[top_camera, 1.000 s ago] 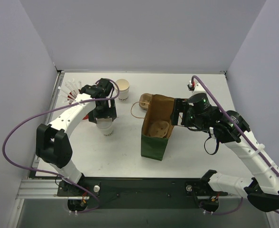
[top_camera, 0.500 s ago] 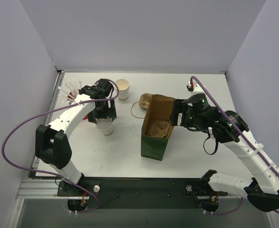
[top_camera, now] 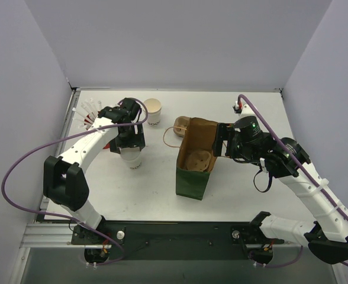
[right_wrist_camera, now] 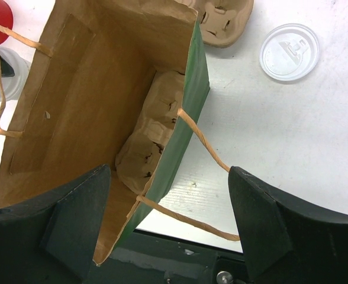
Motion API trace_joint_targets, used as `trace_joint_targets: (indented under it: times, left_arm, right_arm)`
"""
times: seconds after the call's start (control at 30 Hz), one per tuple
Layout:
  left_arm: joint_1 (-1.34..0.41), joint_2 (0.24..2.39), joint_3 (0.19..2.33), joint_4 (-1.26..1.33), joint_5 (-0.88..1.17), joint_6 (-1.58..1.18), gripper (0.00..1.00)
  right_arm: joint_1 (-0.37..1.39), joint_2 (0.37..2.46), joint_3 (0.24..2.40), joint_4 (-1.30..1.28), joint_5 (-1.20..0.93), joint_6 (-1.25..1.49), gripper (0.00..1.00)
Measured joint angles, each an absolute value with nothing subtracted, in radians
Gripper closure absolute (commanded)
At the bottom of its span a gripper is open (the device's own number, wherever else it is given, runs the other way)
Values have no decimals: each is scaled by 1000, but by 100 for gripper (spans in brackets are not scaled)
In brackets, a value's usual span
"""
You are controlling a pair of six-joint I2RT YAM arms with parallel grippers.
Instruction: Pack the takeout coffee
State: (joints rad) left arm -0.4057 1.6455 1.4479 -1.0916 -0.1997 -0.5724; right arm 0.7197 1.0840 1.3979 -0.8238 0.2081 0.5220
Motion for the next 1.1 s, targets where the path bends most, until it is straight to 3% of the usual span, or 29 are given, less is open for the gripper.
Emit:
trace_joint_targets:
  times: [0.53,0.87,1.1]
  left_arm:
    - [-405,1646,1410,-1075,-193,-585,8]
    - [-404,1646,1406,-1060,-196,-591,21]
    - [-404,1636,1387,-1039,-199,-591,37]
  right_arm:
    - [716,1084,1384,-818,207,522,25]
    - [707,1084,1379,-817,206,521,25]
    - [706,1084,1365,-815,204,522,25]
